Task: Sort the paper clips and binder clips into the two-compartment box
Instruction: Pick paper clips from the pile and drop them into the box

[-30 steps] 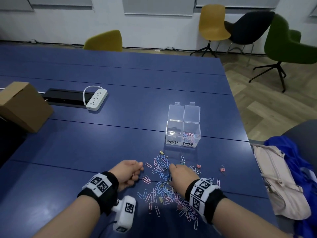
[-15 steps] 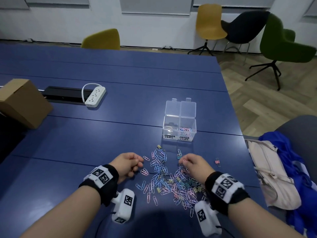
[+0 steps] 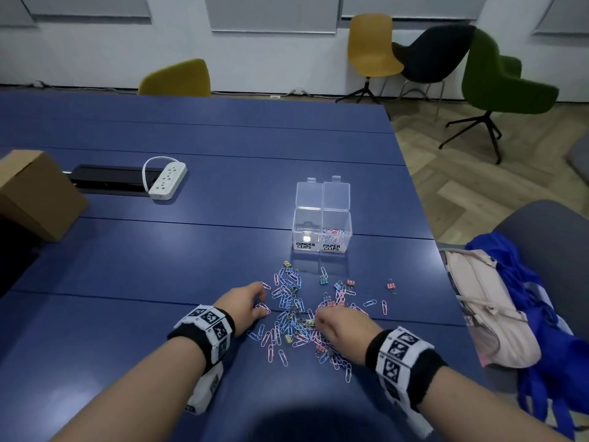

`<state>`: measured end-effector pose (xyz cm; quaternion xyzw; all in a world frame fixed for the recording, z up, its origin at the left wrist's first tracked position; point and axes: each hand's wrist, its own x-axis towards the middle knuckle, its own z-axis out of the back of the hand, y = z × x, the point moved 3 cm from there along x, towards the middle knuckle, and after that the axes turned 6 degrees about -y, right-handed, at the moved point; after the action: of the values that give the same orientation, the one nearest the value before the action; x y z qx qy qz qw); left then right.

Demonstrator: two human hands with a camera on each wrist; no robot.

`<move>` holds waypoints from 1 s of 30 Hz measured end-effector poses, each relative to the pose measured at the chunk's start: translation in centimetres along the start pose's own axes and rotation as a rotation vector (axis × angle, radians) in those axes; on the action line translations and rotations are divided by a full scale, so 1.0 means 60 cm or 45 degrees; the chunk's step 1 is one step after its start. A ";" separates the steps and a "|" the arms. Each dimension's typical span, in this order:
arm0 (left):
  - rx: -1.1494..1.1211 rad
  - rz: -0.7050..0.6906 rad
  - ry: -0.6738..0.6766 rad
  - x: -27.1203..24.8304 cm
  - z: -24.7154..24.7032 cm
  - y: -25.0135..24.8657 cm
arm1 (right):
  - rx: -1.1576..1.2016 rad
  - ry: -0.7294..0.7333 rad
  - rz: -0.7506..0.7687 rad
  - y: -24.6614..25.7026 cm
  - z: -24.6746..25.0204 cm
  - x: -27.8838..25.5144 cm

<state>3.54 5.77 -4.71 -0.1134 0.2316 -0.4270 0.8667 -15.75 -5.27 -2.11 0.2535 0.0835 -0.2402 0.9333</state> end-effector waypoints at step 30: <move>-2.034 0.715 0.410 -0.015 0.027 -0.069 | 1.762 -0.160 -0.385 -0.062 0.019 0.006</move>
<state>1.03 3.94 -1.43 -0.5659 0.6020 0.0833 0.5572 -17.23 -8.83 -2.84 0.7594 -0.1078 -0.3790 0.5177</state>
